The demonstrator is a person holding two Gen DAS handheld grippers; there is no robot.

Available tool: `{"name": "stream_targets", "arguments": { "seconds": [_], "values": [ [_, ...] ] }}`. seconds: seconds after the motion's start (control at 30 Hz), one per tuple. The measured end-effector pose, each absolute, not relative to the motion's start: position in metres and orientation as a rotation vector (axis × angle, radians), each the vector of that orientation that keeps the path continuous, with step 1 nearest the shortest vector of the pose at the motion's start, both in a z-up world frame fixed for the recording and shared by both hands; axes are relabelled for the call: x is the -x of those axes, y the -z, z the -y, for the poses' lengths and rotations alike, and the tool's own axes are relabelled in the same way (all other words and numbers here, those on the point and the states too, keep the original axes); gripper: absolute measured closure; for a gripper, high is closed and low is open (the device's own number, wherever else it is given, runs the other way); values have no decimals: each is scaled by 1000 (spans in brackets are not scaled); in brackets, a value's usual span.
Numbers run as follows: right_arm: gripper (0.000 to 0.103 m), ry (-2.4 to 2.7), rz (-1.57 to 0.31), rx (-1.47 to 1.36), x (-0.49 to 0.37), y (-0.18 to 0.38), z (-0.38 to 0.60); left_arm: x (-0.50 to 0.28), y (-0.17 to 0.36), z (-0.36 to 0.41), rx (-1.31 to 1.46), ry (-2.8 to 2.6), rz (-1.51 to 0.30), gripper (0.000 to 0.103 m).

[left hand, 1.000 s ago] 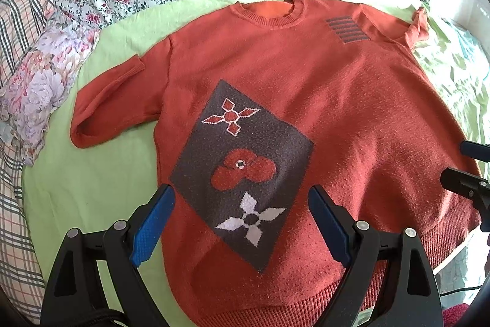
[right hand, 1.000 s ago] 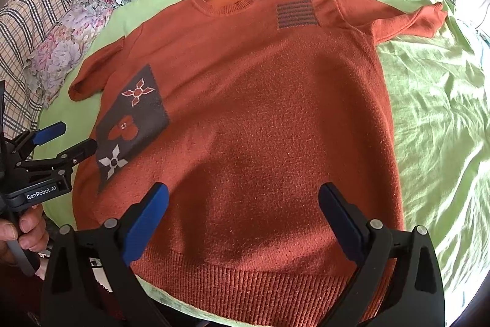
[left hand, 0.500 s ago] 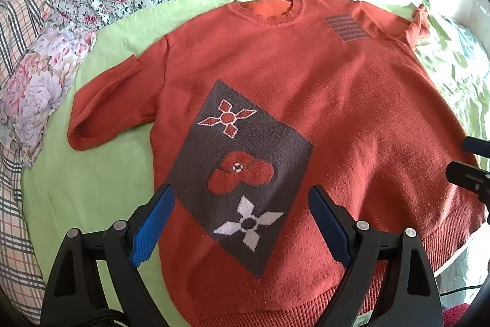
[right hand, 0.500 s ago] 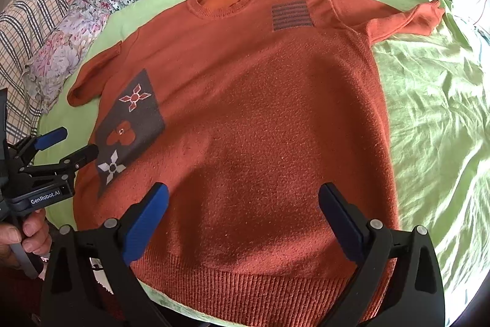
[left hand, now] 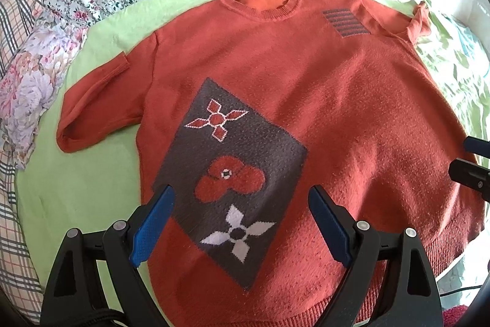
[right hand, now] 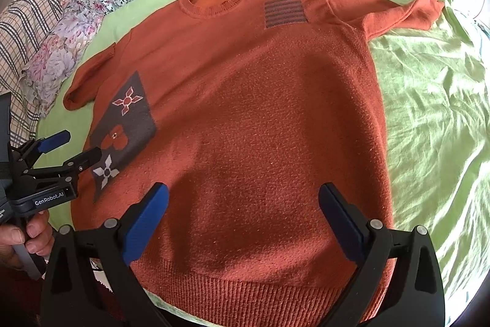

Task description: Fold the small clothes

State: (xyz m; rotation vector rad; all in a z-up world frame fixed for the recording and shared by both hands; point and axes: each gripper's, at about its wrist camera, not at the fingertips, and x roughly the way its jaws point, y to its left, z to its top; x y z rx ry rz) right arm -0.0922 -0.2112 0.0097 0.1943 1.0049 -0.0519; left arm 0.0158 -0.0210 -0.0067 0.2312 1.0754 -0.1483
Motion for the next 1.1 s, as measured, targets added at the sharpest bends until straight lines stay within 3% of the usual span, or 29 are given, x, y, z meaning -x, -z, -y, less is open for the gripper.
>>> {"name": "stream_targets", "arguments": {
  "seconds": [0.5, 0.9, 1.1],
  "values": [
    [5, 82, -1003, -267, 75, -19, 253, -51, 12, 18, -191, 100, -1112, 13],
    [5, 250, -958, -402, 22, -35, 389, -103, 18, 7, -112, -17, -1167, 13],
    [30, 378, -892, -582, -22, -48, 498, -122, 27, 22, -120, -36, -1195, 13]
  ]
}}
